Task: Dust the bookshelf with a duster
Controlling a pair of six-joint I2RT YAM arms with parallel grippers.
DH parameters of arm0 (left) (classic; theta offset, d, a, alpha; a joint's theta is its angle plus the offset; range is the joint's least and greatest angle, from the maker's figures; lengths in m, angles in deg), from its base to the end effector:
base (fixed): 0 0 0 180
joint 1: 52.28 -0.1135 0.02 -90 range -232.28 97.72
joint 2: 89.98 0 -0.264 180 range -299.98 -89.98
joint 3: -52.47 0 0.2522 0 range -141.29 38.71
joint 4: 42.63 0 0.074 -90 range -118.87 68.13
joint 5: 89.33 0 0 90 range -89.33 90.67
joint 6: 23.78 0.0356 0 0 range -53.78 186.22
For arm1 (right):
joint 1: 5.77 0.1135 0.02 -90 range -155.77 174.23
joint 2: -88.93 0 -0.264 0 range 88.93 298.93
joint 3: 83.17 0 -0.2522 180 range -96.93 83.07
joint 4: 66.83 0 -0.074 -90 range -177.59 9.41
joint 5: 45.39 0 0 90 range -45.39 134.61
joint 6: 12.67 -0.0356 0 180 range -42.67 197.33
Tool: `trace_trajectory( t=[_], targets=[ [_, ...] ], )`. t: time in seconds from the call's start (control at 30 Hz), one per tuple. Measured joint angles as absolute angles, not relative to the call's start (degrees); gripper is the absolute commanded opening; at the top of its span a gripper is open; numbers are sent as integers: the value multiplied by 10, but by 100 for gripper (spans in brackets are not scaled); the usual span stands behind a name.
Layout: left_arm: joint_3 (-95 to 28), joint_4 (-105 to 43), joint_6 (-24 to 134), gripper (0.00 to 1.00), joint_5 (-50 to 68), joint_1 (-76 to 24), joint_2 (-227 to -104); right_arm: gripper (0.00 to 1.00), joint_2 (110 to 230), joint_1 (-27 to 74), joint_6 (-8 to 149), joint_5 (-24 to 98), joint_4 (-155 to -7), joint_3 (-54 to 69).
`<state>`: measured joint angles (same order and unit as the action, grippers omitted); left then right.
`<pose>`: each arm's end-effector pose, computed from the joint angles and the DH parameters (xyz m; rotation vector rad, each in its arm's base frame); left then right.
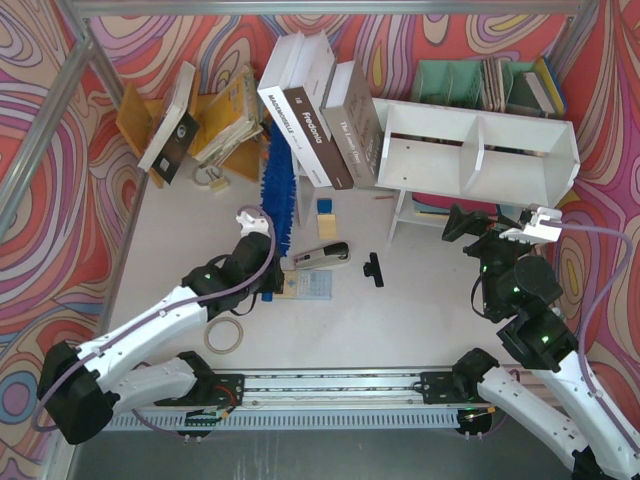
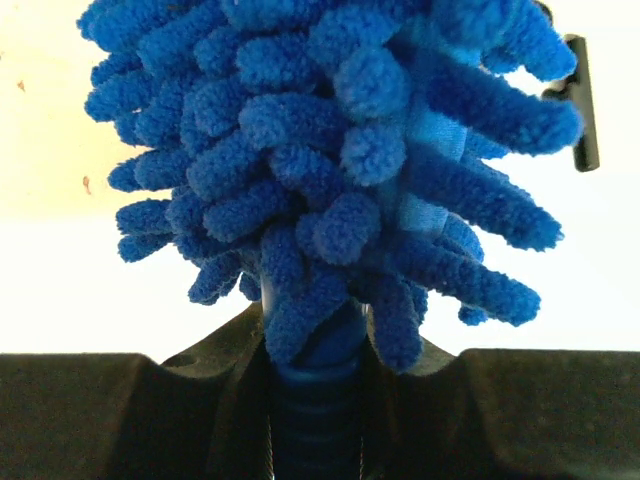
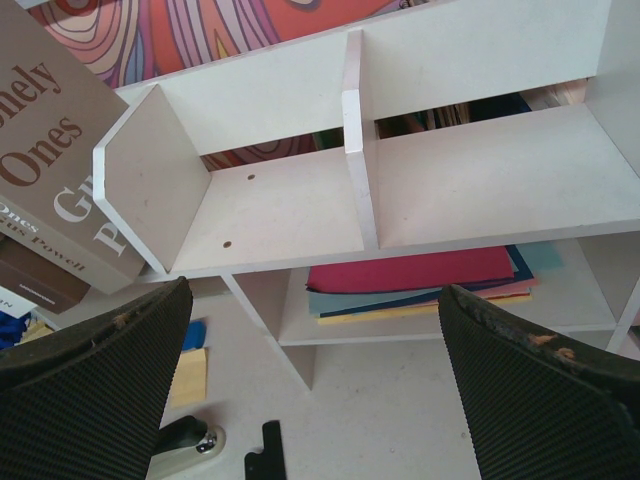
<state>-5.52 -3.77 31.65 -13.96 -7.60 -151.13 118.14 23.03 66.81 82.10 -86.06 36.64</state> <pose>0.1663 -0.1518 0.2582 0.0721 2.3114 -0.4270 0.1032 0.0320 0.3930 0.3292 1.3706 0.1223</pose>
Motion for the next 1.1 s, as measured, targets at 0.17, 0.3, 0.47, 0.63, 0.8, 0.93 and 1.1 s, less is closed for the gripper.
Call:
trace_trajectory(
  t=[0.17,0.3,0.47,0.63,0.8,0.93,1.1],
  targets=[
    [-59,-48,308,0,-125,-76,-1529,99,1181,230,668,821,-861,366],
    [-59,-48,295,0,-99,-76,-1588,99,1181,230,668,821,-861,366],
    [-53,-53,278,0,-81,-76,-1664,99,1181,230,668,821,-861,366],
    [-52,-45,279,0,-78,-76,-1714,99,1181,230,668,821,-861,366],
    [-59,-25,291,0,-97,-76,-1692,99,1181,230,668,821,-861,366],
    [-59,-9,296,0,-114,-76,-1598,99,1181,230,668,821,-861,366],
    [-60,-39,298,0,-131,-76,-1499,99,1182,230,668,821,-861,366]
  ],
)
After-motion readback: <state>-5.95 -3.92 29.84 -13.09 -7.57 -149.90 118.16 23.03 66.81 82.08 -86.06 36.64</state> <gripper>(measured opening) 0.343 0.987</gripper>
